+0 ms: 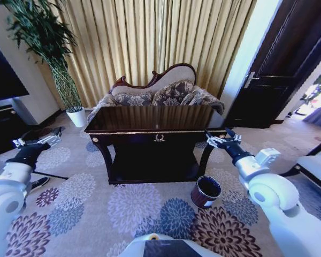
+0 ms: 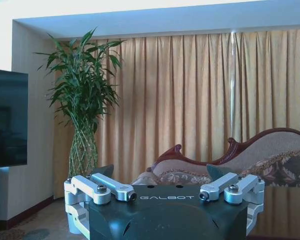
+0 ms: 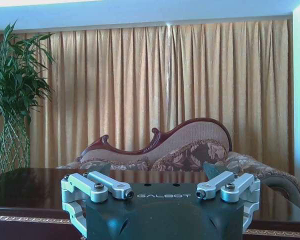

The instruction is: Move to the front of the table and place the trash on the table into the trash bin.

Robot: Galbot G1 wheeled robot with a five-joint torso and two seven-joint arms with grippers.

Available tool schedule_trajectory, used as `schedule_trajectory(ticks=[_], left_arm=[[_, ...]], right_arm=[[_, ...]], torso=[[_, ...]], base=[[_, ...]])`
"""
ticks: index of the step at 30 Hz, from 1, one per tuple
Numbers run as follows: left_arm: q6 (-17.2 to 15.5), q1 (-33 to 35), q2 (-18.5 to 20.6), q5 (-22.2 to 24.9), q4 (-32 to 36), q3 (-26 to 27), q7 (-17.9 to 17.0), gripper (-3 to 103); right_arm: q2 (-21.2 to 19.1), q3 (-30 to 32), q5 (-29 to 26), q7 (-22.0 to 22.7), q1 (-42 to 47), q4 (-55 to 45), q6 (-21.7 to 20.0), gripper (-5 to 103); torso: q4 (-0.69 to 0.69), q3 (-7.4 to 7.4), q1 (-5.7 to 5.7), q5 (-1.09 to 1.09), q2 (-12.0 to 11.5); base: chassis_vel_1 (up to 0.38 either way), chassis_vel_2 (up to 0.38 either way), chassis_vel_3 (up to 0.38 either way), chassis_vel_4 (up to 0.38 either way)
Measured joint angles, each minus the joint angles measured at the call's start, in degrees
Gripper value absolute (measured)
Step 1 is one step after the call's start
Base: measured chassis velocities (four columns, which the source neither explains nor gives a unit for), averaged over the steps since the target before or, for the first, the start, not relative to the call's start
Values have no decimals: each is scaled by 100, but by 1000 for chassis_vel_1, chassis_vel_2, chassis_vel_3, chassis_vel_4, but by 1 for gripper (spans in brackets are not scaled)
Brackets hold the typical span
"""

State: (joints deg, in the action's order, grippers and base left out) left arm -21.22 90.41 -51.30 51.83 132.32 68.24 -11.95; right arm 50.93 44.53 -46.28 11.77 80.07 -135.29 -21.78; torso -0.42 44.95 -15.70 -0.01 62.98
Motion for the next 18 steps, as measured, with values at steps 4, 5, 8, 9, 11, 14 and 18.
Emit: schedule_trajectory(ticks=[4, 5, 8, 9, 11, 14, 18], left_arm=[[0, 31, -26, -49, 12, -2, 2, 100], [-1, 37, -31, -60, 16, -4, 3, 100], [0, 40, -39, -82, 19, -14, 5, 100], [1, 40, -45, -98, 19, -21, 6, 100], [4, 44, -52, -123, 19, -31, 9, 100], [15, 70, -74, -175, 25, -42, 19, 100], [25, 83, -71, -186, 35, -41, 24, 100]], right_arm=[[-24, 31, -12, -3, -5, 0, 8, 100], [-26, 35, -13, -5, -5, 1, 16, 100], [-23, 41, -14, -9, -3, 14, 36, 100], [-19, 42, -14, -11, 1, 22, 39, 100], [-13, 42, -14, -12, 5, 30, 41, 100], [-8, 45, -14, -13, 8, 59, 49, 100], [-19, 80, -16, -16, -1, 90, 59, 100]], torso=[[0, 0, 0, 0, 0], [0, 0, 0, 0, 0], [0, 0, 0, 0, 0], [0, 0, 0, 0, 0], [0, 0, 0, 0, 0], [0, 0, 0, 0, 0], [0, 0, 0, 0, 0]], base=[[0, 0, 0, 0], [0, 0, 0, 0], [0, 0, 0, 0], [0, 0, 0, 0], [0, 0, 0, 0], [0, 0, 0, 0], [0, 0, 0, 0]])
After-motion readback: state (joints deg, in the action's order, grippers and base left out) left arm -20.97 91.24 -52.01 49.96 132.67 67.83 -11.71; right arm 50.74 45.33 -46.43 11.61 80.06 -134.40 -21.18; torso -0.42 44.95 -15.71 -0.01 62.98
